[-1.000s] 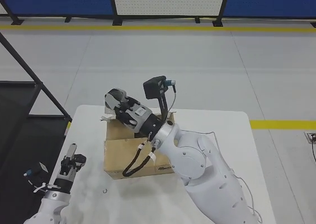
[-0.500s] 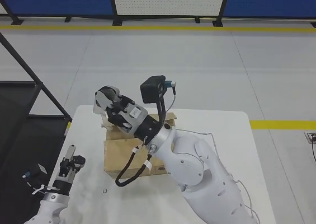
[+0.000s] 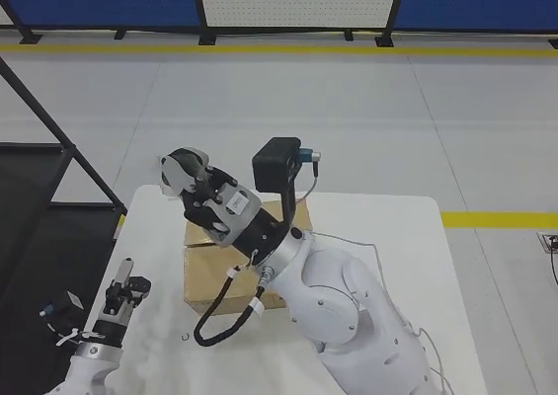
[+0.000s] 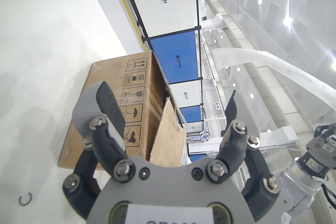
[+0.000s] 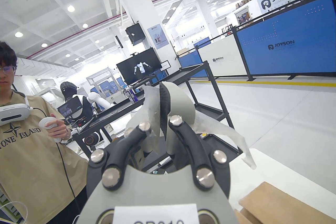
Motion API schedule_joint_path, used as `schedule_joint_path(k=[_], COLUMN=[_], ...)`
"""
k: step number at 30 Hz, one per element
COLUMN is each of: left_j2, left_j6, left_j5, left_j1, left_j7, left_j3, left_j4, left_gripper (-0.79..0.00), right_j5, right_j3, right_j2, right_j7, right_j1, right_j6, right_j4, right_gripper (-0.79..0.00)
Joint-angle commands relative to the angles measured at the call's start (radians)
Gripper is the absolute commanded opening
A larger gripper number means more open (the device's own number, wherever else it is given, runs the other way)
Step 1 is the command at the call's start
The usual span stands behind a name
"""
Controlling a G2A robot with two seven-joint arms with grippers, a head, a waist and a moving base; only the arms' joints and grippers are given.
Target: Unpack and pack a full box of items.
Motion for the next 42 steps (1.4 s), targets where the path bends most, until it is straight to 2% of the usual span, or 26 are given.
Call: schedule_joint_path(k=[1,10,18,21,28,36,42], left_j2=[0.0,0.003,0.003,0.002,-0.004,-0.01,-0.014], left_j6=[-0.001,-0.019,-0.019,-0.012,-0.023,-0.04,-0.022], left_j5=[0.0,-0.006,-0.006,-0.014,-0.066,-0.149,-0.104], left_j1=[0.001,0.016,0.016,0.014,-0.021,-0.056,-0.079], left_j7=[0.0,0.026,0.026,0.03,0.056,0.017,-0.014], left_j3=[0.0,-0.037,-0.037,-0.035,0.003,0.064,0.148], left_j4=[0.0,-0.019,-0.019,-0.02,-0.049,-0.089,-0.078], left_gripper=[0.0,0.0,0.0,0.0,0.0,0.0,0.0], right_j5=[-0.005,-0.022,-0.022,-0.006,0.059,0.12,0.162], right_j3=[-0.003,-0.004,-0.004,0.001,0.007,-0.014,-0.012], right_j2=[-0.002,-0.003,-0.003,-0.004,-0.018,-0.042,-0.057], right_j7=[-0.002,0.026,0.026,-0.006,-0.133,-0.267,-0.321], right_j1=[-0.002,-0.005,-0.005,-0.037,-0.077,-0.082,-0.071], right_j6=[0.004,0.036,0.036,0.034,0.089,0.121,0.111], right_j4=[-0.005,-0.009,-0.009,-0.026,-0.06,-0.051,-0.019], right_gripper=[-0.785,-0.785,-0.785,-0.785,-0.785,-0.785,-0.785])
